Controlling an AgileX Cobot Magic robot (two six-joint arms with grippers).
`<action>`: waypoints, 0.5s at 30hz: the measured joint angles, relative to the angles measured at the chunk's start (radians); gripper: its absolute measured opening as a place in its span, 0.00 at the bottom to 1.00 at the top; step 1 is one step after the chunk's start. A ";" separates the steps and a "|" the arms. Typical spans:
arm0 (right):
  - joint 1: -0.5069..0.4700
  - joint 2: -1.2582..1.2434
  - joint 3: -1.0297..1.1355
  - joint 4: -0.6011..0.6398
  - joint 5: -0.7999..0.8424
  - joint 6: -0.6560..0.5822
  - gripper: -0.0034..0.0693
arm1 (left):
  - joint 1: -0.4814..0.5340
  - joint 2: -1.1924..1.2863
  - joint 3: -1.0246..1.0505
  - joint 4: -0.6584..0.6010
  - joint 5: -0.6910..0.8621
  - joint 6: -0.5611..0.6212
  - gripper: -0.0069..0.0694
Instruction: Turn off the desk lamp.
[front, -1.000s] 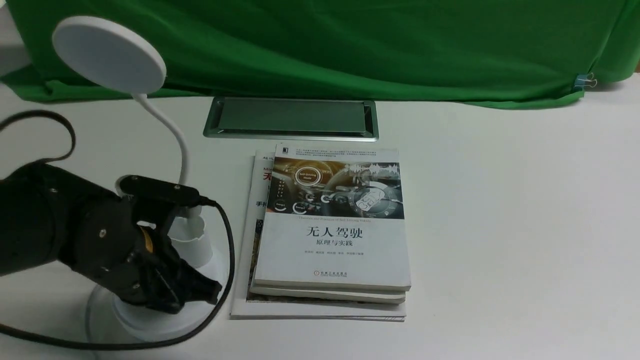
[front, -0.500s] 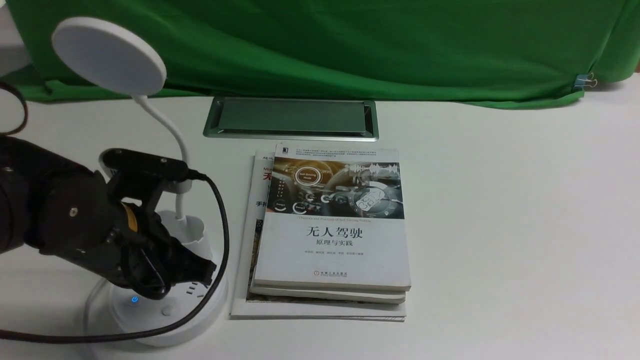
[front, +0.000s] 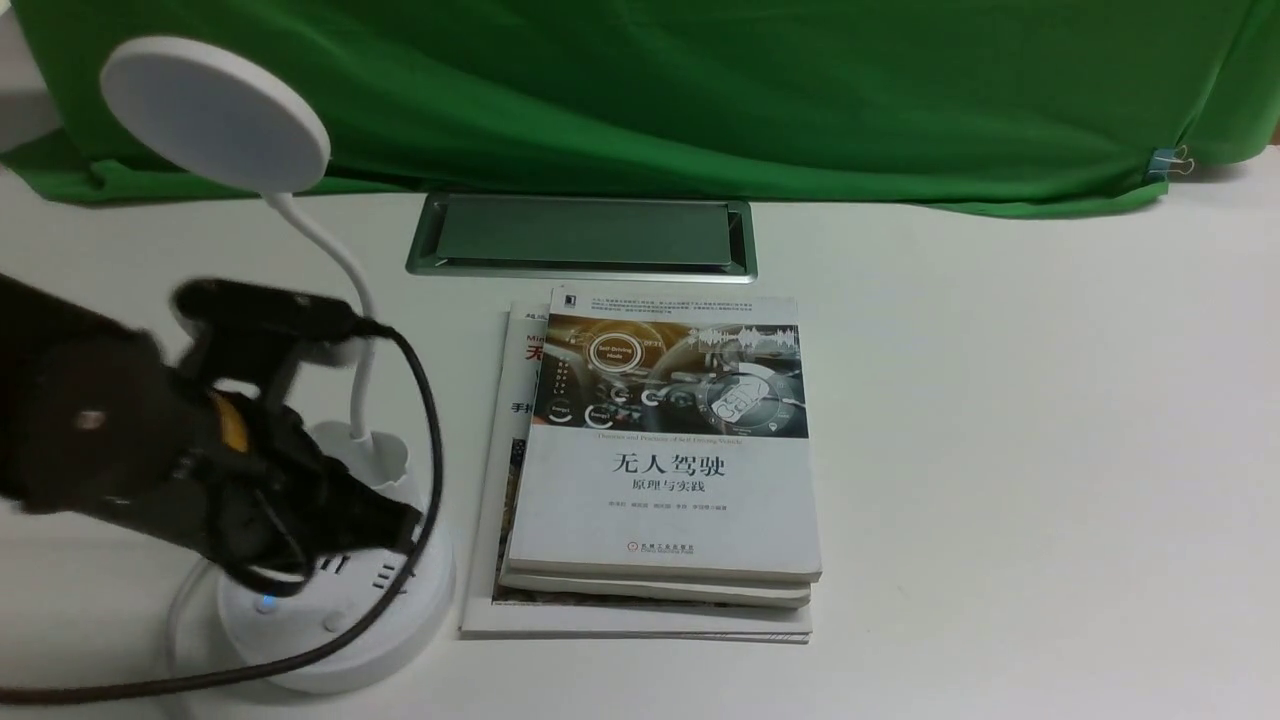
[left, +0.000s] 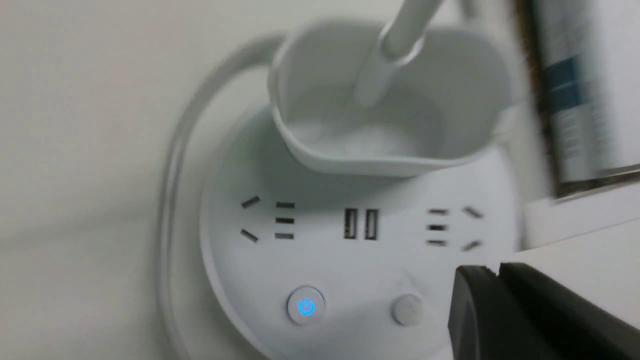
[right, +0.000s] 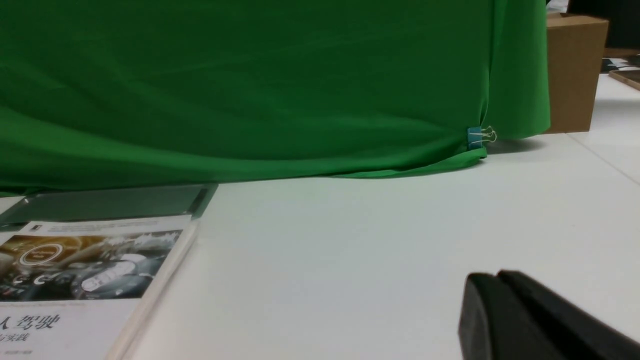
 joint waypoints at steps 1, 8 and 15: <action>0.000 0.000 0.000 0.000 0.000 0.000 0.10 | 0.000 -0.018 0.000 0.000 0.003 0.000 0.12; 0.000 0.000 0.000 0.000 0.000 0.000 0.10 | 0.000 -0.415 0.043 0.019 -0.051 0.000 0.12; 0.000 0.000 0.000 0.000 0.000 0.000 0.10 | 0.000 -0.702 0.082 0.020 -0.096 0.000 0.12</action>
